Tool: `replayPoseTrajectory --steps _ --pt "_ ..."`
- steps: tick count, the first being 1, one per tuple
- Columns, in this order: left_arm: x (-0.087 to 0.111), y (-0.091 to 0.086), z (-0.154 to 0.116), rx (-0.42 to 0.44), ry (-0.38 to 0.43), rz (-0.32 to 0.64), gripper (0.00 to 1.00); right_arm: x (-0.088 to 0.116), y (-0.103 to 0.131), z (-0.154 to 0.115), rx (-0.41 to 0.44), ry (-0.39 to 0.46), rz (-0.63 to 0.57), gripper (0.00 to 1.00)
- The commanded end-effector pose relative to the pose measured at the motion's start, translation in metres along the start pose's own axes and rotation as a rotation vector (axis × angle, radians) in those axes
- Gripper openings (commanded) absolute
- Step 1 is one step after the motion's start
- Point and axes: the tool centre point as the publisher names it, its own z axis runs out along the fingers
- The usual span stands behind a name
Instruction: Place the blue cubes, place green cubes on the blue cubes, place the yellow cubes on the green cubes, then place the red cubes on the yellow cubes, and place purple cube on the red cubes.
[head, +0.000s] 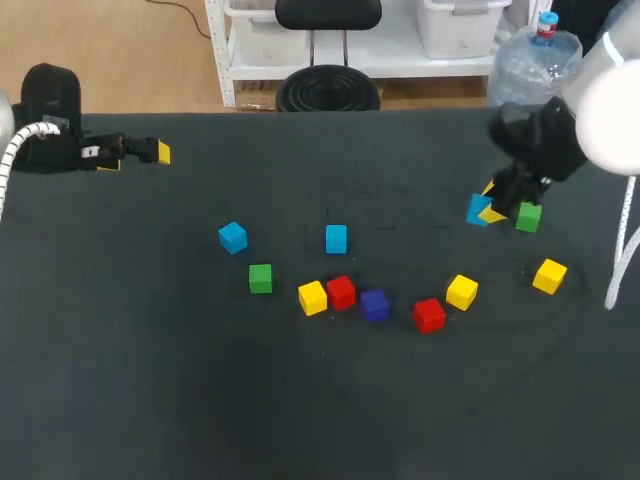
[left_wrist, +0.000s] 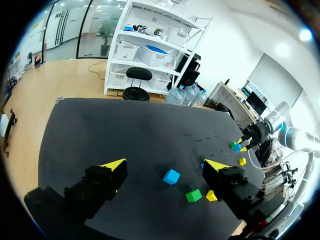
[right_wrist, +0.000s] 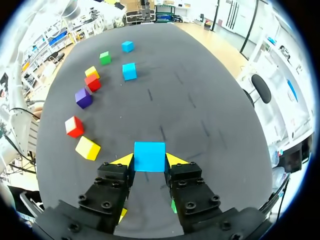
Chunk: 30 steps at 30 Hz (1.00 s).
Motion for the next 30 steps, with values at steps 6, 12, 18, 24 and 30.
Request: replayPoseTrajectory --steps 6,12,18,24,30 --pt "0.000 0.001 0.000 0.001 -0.002 0.000 1.00 -0.009 0.007 0.006 0.008 -0.001 -0.022 0.00" --pt "0.000 0.001 0.000 0.001 -0.002 0.000 1.00 -0.021 0.011 0.012 -0.004 -0.006 -0.059 0.00" --pt "0.000 0.001 0.000 0.001 -0.002 0.000 1.00 -0.036 0.016 0.020 -0.017 -0.011 -0.090 0.00" --pt "0.000 0.001 0.000 0.001 -0.002 0.000 1.00 -0.050 0.021 0.032 -0.039 -0.011 -0.134 0.00" --pt "0.000 0.001 0.000 0.001 -0.002 0.000 1.00 -0.066 0.027 0.046 -0.049 -0.017 -0.150 0.00"
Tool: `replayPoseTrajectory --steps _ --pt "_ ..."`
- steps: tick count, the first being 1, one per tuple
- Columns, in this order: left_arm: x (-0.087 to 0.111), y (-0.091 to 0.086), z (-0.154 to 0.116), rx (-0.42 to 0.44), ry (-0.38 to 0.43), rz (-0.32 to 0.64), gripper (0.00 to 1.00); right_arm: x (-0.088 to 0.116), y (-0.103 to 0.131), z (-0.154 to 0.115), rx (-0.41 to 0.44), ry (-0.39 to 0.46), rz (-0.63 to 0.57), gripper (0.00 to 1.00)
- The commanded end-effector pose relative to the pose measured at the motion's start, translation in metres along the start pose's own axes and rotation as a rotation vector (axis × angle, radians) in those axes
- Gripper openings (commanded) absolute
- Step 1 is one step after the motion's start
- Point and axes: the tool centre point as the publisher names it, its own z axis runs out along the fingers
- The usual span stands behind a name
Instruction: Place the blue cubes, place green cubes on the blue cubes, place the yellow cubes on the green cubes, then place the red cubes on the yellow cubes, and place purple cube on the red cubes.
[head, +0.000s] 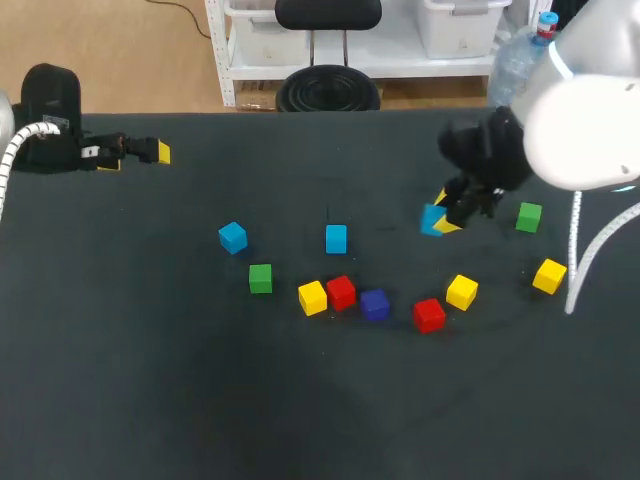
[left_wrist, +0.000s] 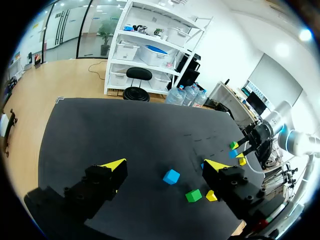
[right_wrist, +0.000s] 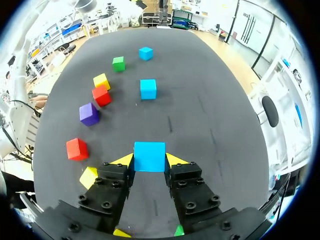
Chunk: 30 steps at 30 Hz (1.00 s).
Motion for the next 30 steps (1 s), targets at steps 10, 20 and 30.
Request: replayPoseTrajectory --steps 10,20,30 --pt "0.000 0.001 0.000 0.001 -0.002 0.000 1.00 -0.035 0.000 0.037 -0.017 0.000 -0.024 0.00" --pt "0.000 0.001 0.000 0.001 -0.002 0.000 1.00 -0.053 0.005 0.055 -0.022 0.014 -0.043 0.00" --pt "0.000 0.001 0.000 0.001 -0.002 0.000 1.00 -0.056 0.007 0.064 -0.024 0.038 -0.064 0.00"
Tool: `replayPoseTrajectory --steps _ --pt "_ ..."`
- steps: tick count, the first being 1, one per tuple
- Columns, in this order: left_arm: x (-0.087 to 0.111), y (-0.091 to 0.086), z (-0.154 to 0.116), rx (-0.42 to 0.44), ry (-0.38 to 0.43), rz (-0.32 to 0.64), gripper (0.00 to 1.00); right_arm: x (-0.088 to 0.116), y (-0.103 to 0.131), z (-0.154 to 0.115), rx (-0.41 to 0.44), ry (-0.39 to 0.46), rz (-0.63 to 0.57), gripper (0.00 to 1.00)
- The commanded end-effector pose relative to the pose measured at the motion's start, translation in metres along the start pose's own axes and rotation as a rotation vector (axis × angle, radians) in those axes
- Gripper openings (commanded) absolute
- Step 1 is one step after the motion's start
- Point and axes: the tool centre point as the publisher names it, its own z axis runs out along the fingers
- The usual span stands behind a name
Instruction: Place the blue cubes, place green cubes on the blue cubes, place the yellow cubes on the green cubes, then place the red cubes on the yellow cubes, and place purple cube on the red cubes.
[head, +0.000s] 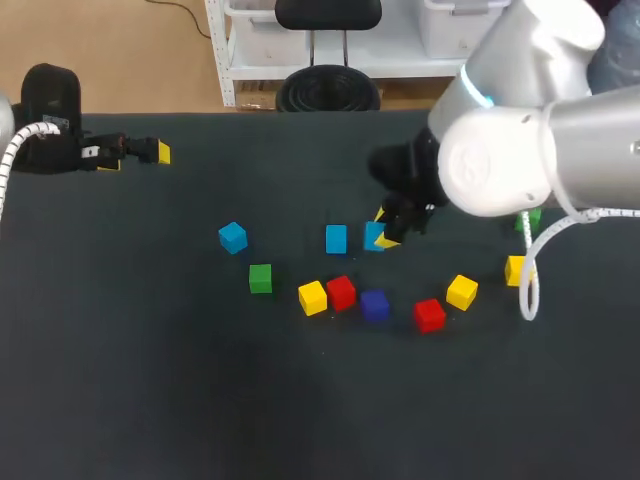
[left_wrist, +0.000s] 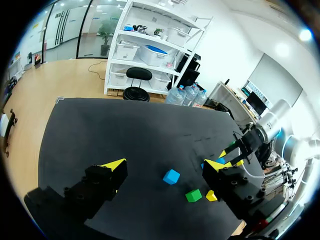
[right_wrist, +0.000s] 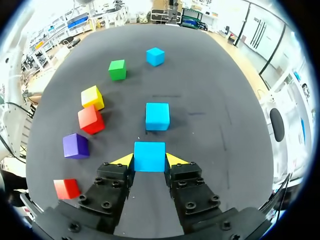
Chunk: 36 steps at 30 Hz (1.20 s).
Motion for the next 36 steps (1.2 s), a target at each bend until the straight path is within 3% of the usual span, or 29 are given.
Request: replayPoseTrajectory --steps 1,36 --pt "0.000 0.001 0.000 0.001 -0.002 0.000 1.00 -0.002 -0.002 0.003 0.000 0.006 0.001 0.00" --pt "0.000 0.001 0.000 0.001 -0.002 0.000 1.00 -0.007 -0.010 0.019 -0.007 0.022 -0.003 0.00"
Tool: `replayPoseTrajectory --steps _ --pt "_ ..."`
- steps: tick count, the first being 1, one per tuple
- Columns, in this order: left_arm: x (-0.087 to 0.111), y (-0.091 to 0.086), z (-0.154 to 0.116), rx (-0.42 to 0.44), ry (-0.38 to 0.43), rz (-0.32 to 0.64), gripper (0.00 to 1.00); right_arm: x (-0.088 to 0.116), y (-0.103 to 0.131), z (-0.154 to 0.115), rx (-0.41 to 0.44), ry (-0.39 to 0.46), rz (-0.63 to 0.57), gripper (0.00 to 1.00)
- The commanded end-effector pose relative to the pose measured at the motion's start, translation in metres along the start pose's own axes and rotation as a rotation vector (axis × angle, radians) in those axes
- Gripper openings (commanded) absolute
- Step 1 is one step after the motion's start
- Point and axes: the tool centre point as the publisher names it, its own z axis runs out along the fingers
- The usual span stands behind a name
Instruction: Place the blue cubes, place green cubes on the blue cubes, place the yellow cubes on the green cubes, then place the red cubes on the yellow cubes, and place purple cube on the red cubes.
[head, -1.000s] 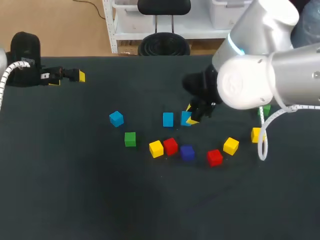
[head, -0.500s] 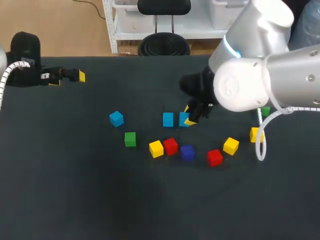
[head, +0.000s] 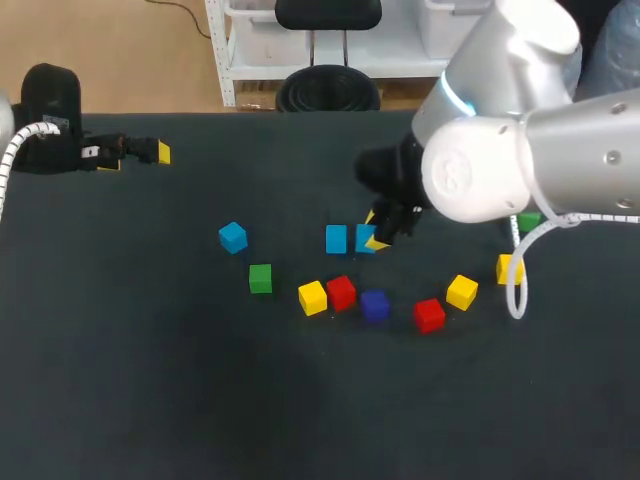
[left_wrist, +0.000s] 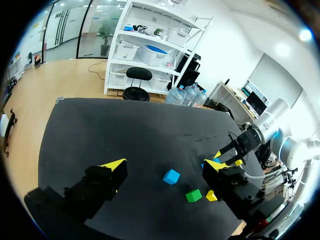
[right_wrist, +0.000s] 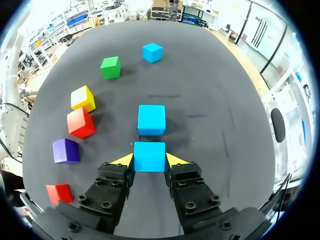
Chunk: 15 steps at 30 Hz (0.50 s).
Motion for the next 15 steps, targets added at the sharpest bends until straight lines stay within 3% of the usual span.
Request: replayPoseTrajectory --steps 1,15 --pt "0.0003 0.0006 0.0000 0.001 -0.002 0.000 1.00 -0.0032 -0.0021 0.0022 -0.008 0.000 -0.002 0.00" --pt "0.0003 0.0006 0.0000 0.001 -0.002 0.000 1.00 -0.0057 -0.0004 0.0047 -0.017 0.004 -0.016 0.00"
